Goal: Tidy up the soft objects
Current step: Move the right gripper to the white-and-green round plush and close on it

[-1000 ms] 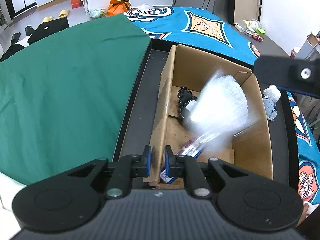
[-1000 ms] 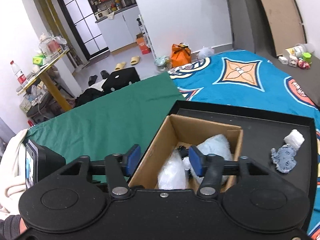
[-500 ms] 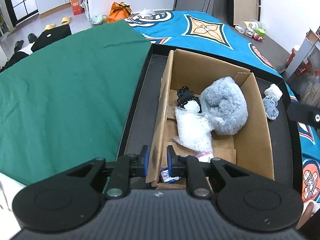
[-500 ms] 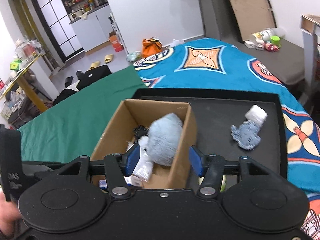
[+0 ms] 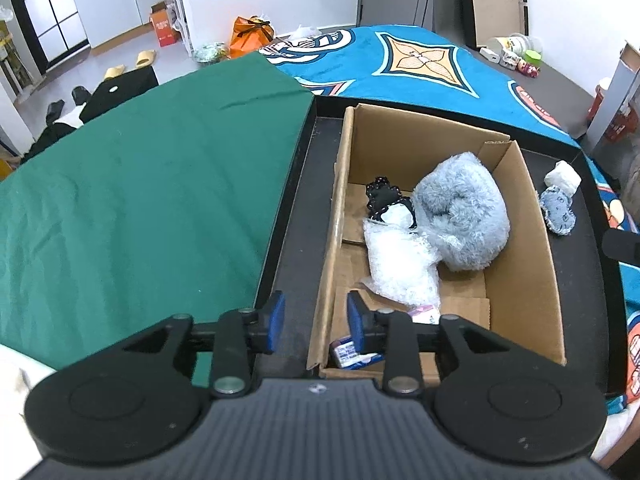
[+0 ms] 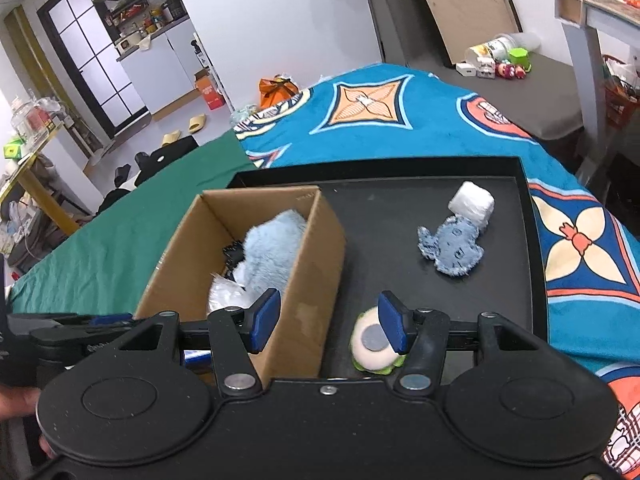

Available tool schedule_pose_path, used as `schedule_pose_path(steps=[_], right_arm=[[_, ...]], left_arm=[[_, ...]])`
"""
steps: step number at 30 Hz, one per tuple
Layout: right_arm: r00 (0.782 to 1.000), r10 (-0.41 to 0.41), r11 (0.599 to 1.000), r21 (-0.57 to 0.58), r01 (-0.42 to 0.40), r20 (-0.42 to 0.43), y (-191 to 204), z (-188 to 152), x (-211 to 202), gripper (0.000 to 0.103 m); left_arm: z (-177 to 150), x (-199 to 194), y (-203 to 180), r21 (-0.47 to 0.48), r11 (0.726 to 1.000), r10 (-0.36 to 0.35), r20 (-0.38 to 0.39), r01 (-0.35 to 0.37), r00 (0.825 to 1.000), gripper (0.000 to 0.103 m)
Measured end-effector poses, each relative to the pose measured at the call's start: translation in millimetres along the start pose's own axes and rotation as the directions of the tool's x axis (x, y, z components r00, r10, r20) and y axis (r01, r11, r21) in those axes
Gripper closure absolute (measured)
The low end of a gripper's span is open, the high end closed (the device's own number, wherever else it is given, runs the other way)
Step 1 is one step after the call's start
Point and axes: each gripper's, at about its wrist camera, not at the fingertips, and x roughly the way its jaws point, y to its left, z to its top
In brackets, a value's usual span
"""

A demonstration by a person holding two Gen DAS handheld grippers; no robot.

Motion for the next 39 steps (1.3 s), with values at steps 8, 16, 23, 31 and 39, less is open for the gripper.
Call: schedule_pose_path(steps=[8, 16, 23, 31, 39], right_arm=[[0.999, -0.011, 0.999, 0.032, 0.013, -0.040, -21, -15, 17, 0.049], [0.997, -0.004, 0.998, 0.060, 0.008, -0.071, -36, -31, 35, 0.049], [0.996, 0.012, 0.996, 0.093, -0.004, -0.083, -50, -38, 55, 0.049], [0.995, 0.043, 0.994, 0.101, -0.034, -0.085, -55, -42, 70, 0.049], [0.991, 0.057, 0.994, 0.103, -0.045, -0.117, -59, -49, 82, 0.066]], left_arm=[[0, 4, -14, 0.073, 0.994, 0.082, -0.003, -0.082, 0.997, 0.052], [1, 8, -17, 0.088, 0.990, 0.110, -0.014, -0.108, 0.994, 0.049], [2, 11, -24, 0.114, 0.984, 0.138, -0.021, -0.135, 0.990, 0.048], [4, 16, -30, 0.130, 0.978, 0.172, -0.039, -0.165, 0.984, 0.047], [4, 16, -37, 0.161, 0.967, 0.206, -0.046, -0.196, 0.977, 0.047]])
